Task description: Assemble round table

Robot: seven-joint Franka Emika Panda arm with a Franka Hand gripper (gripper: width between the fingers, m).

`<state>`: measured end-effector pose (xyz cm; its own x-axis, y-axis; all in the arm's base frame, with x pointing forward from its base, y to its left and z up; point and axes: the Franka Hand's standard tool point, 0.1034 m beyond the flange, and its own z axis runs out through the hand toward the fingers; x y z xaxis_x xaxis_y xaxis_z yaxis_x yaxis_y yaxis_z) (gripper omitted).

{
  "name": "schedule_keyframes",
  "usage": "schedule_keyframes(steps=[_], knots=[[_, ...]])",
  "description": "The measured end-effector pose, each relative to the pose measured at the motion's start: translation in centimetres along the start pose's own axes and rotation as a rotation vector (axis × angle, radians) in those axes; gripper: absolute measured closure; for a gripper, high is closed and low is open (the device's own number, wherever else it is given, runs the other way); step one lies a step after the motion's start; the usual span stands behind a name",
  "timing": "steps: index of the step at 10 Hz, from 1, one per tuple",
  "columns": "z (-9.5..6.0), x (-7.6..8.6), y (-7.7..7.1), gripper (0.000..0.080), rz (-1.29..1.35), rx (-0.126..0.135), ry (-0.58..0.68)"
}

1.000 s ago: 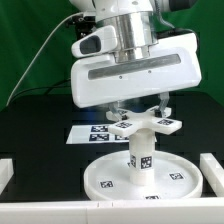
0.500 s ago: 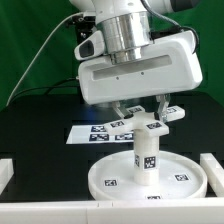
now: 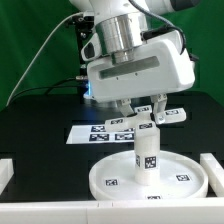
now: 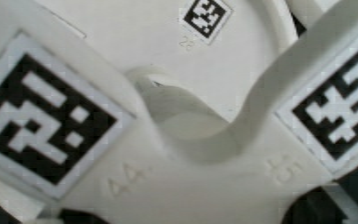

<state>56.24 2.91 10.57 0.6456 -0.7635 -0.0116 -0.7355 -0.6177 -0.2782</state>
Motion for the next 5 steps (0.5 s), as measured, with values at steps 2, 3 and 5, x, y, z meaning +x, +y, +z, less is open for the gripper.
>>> schedule_keyframes(steps=[2, 3, 5], knots=[[-0.8, -0.6, -0.5, 0.0179, -0.015, -0.01, -0.041], [-1.4, -0.9, -0.8, 0.0159, -0.03, -0.014, -0.052], [-2.7, -1.2, -1.4, 0.0151, -0.114, -0.022, -0.082]])
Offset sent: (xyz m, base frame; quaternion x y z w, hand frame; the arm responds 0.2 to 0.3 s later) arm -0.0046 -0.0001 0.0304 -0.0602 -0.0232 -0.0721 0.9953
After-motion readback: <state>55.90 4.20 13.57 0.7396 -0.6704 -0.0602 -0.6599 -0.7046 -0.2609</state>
